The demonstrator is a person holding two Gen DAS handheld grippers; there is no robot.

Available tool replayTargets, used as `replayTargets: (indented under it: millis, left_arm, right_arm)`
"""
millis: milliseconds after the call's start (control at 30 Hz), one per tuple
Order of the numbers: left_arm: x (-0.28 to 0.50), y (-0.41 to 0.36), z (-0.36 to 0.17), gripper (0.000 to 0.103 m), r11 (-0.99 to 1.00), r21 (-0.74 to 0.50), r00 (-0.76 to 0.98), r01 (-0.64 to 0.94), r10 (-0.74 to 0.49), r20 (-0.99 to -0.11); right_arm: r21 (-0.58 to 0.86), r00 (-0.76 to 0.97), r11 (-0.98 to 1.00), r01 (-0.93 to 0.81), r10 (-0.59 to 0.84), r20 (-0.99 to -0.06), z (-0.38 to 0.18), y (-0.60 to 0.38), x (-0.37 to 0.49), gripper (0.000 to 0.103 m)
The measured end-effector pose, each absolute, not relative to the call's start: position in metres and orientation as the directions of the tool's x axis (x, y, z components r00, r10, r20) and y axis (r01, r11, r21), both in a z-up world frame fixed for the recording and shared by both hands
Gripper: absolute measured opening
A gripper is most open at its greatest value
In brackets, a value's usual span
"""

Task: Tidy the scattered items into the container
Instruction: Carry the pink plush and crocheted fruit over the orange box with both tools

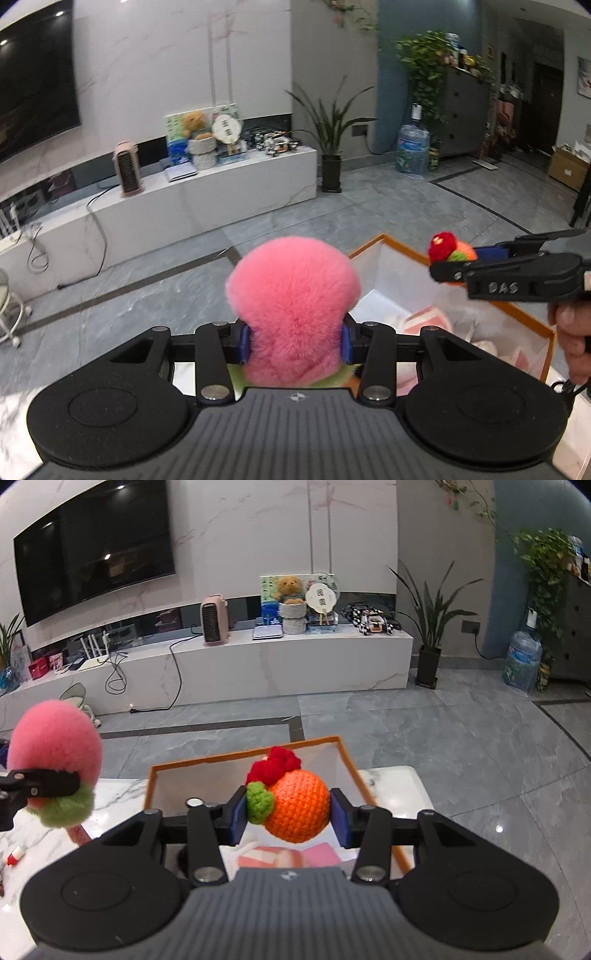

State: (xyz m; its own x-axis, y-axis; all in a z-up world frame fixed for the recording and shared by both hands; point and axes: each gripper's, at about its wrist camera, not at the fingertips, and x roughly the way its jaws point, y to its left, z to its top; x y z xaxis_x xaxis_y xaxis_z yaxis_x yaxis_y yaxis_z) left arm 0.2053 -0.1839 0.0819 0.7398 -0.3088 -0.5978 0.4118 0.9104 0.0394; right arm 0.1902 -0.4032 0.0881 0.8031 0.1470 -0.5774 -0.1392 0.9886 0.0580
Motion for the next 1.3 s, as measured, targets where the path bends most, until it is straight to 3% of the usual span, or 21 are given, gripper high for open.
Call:
replayTargets:
  millis: [467, 800, 1300]
  left_arm:
    - [0.217, -0.246, 0.067, 0.05, 0.875, 0.026, 0.702, 0.483, -0.37, -0.609]
    - [0.227, -0.267, 0.084, 0.05, 0.868, 0.019, 0.726, 0.496, -0.403, -0.557]
    - [0.261, -0.259, 0.04, 0.053, 0.893, -0.01, 0.677, 0.451, -0.349, -0.648]
  right_arm:
    - [0.095, 0.78, 0.992, -0.078, 0.12, -0.615, 0.077, -0.452, 0.202, 0.048]
    - [0.114, 0.779, 0.989, -0.094, 0.145, -0.61, 0.076, -0.449, 0.202, 0.048]
    - [0.061, 0.78, 0.991, -0.12, 0.132, -0.612, 0.063, -0.427, 0.217, 0.049]
